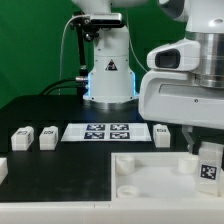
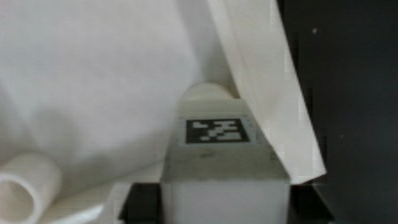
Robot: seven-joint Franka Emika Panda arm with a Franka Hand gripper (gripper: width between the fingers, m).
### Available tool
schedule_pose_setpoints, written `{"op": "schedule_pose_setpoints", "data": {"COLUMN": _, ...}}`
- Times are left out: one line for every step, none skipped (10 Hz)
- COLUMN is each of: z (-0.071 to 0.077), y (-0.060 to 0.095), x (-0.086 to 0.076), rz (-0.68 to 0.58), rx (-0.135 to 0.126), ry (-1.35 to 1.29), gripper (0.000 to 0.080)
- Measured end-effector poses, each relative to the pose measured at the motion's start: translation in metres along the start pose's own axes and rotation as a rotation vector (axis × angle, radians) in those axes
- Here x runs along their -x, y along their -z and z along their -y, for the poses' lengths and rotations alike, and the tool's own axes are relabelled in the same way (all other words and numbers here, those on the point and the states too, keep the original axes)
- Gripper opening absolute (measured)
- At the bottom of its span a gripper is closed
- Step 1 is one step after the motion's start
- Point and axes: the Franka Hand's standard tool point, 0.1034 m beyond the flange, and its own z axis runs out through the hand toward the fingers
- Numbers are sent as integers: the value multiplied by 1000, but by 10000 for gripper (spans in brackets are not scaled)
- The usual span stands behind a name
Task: Assemble one leg
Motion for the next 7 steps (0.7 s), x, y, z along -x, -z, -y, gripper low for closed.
{"op": "schedule_pose_setpoints", "data": {"z": 0, "y": 0, "x": 0, "rz": -8, "rx": 0, "ry": -153, "gripper": 290}}
{"op": "schedule_pose_setpoints", "data": {"z": 0, "y": 0, "x": 0, "rz": -9, "rx": 0, "ry": -311, "gripper": 290}}
{"op": "schedule_pose_setpoints", "data": {"z": -2, "y": -1, "x": -2, "rz": -1, "rx": -25, "ry": -509, "gripper": 290}}
{"op": "schedule_pose_setpoints", "data": {"z": -4, "y": -1, "x": -2, "rz": 18, "rx": -66, "ry": -703, "gripper": 290}}
{"op": "schedule_pose_setpoints", "data": {"z": -4, "y": -1, "x": -1, "rz": 32, "rx": -94, "ry": -910, "gripper": 291}}
{"op": "schedule_pose_setpoints", "data": {"z": -4, "y": -2, "x": 0, "rz": 34, "rx": -115, "ry": -1123, "gripper": 291}}
{"op": "schedule_pose_setpoints", "data": {"z": -2, "y": -2, "x": 2, "rz": 24, "rx": -120, "ry": -1194, "gripper": 291}}
